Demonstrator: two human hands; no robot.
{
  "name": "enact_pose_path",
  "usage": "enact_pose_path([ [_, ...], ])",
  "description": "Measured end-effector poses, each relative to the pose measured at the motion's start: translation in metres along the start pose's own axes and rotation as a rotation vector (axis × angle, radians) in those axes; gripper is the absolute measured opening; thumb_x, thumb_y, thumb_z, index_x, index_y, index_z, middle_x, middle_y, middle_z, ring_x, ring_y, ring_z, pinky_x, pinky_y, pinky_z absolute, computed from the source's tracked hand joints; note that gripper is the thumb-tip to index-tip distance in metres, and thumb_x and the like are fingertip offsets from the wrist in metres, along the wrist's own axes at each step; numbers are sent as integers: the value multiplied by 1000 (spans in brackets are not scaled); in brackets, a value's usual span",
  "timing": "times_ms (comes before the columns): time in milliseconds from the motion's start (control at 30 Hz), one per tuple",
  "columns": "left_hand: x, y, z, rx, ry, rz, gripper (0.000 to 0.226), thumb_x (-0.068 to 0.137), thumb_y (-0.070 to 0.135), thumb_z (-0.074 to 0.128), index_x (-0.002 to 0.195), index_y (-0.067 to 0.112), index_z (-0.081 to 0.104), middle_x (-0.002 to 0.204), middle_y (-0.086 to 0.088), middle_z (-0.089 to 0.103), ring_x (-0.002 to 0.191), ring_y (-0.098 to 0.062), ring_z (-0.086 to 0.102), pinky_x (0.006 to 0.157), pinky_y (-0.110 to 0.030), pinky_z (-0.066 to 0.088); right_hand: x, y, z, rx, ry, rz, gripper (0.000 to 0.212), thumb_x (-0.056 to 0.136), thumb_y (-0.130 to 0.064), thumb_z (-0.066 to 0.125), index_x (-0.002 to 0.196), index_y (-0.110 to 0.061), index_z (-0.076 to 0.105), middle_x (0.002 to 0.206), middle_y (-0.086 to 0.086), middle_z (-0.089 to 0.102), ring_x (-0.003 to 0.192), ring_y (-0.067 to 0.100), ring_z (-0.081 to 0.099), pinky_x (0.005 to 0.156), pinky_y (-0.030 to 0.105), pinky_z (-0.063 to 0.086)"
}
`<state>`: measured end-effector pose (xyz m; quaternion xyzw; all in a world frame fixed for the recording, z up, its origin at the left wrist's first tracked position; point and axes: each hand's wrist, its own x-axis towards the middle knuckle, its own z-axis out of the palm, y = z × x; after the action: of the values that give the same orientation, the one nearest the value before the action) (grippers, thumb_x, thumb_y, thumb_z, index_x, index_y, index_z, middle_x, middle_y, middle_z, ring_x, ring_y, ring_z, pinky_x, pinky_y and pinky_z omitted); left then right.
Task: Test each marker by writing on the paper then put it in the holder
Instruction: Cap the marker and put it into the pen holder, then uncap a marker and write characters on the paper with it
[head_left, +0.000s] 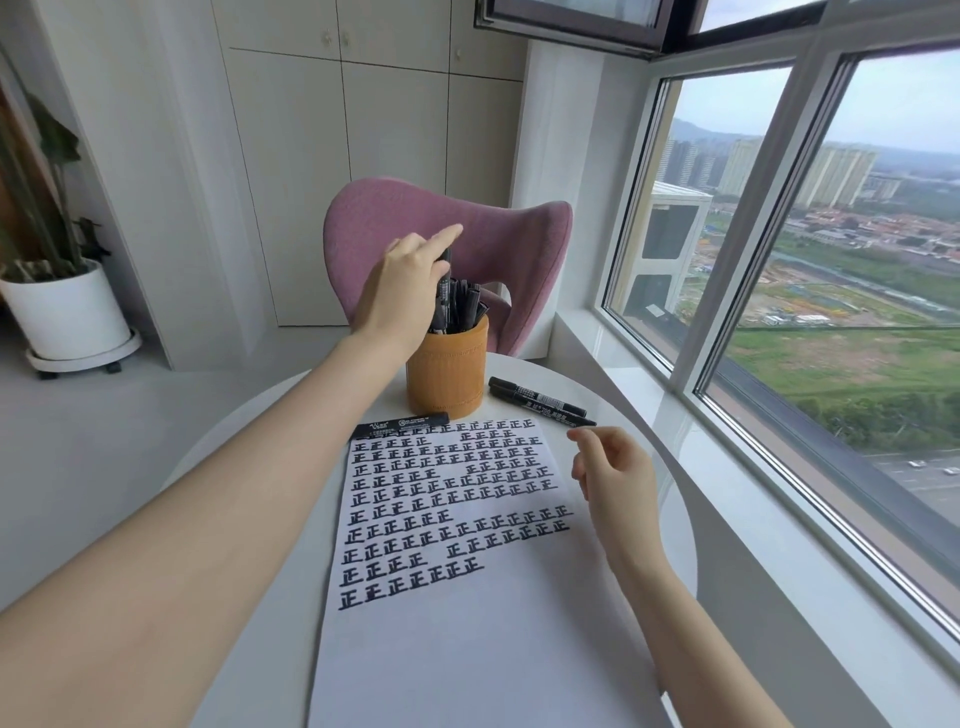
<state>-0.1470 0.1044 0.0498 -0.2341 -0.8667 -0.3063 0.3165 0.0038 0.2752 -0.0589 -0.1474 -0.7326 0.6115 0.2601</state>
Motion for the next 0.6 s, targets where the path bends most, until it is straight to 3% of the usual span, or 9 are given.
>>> enact_pose_path([
  [100, 4, 2, 3, 53, 16, -22, 42, 98, 14, 43, 140, 16, 42, 110, -16, 54, 111, -30, 43, 94, -37, 35, 11, -1, -2, -92, 41, -46, 14, 93, -18, 51, 90, -13, 63, 70, -4, 57, 57, 0, 49, 59, 22, 35],
  [333, 17, 3, 7, 67, 23, -66, 39, 99, 11, 41, 136, 16, 48, 115, -14, 50, 114, -26, 39, 94, -30, 33, 40, 10, -5, -370, 126, -73, 14, 93, -20, 50, 99, -17, 63, 96, -6, 63, 79, 10, 53, 59, 17, 35],
  [600, 18, -2, 15, 48, -34, -113, 38, 99, 13, 40, 135, 17, 50, 117, -15, 51, 115, -26, 41, 94, -31, 33, 51, 18, -1, -532, 166, -121, 17, 93, -19, 49, 102, -15, 63, 108, -1, 54, 77, 20, 55, 52, 21, 28],
])
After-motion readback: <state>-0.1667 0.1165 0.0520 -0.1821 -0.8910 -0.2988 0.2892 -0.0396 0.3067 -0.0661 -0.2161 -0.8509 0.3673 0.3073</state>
